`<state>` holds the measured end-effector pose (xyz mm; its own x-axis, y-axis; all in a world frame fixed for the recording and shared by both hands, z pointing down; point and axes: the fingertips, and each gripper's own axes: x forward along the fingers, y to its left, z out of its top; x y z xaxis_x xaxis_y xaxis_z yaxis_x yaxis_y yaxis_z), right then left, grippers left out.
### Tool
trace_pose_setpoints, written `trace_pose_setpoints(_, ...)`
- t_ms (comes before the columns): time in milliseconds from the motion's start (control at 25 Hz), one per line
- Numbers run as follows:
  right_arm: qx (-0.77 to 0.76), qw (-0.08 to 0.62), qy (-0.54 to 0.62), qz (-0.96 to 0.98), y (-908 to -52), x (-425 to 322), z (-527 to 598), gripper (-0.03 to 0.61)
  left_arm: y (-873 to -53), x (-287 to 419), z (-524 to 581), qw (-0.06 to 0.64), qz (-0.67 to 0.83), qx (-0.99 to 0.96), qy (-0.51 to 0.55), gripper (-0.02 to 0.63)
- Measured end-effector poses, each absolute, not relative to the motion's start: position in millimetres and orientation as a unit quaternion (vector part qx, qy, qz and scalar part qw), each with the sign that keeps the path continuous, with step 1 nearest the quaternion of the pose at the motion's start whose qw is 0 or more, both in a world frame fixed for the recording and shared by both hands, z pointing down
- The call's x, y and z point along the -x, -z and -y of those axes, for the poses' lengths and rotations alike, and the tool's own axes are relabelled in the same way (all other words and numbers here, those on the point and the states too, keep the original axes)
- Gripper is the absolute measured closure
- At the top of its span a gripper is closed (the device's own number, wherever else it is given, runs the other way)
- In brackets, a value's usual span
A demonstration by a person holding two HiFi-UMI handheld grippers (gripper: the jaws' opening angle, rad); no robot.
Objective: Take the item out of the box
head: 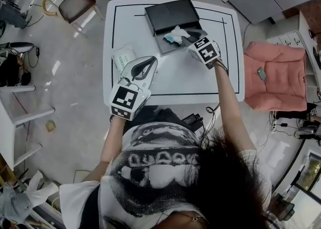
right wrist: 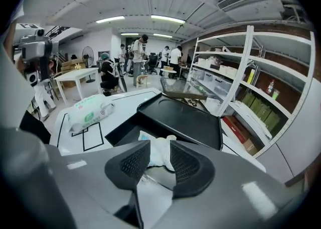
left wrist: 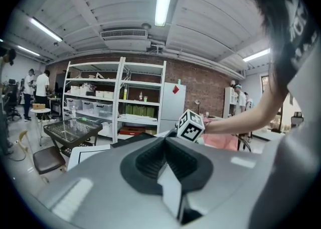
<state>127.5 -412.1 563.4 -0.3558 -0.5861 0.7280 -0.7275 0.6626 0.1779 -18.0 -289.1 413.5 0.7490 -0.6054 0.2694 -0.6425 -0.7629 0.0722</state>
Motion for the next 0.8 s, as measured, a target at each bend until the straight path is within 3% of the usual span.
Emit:
trace_pose_setpoints(400, -0.329, 0.486, -0.144, 0.797, -612.1, -118.7, 438.5, 0.414, -425.3, 45.6, 305.2, 0.094, 0.360, -0.921, -0.117, 0.614)
trace_pose_setpoints(680, -0.314, 0.527, -0.170, 0.771, -642.2, -120.5, 447.0, 0.419, -427.1, 55.2, 311.7, 0.093, 0.371, -0.916, -0.117, 0.614)
trace_pose_setpoints(800, -0.320, 0.535, -0.168, 0.764, -645.2, -120.5, 450.9, 0.452, -428.6, 62.1, 313.2, 0.094, 0.382, -0.912, -0.118, 0.614)
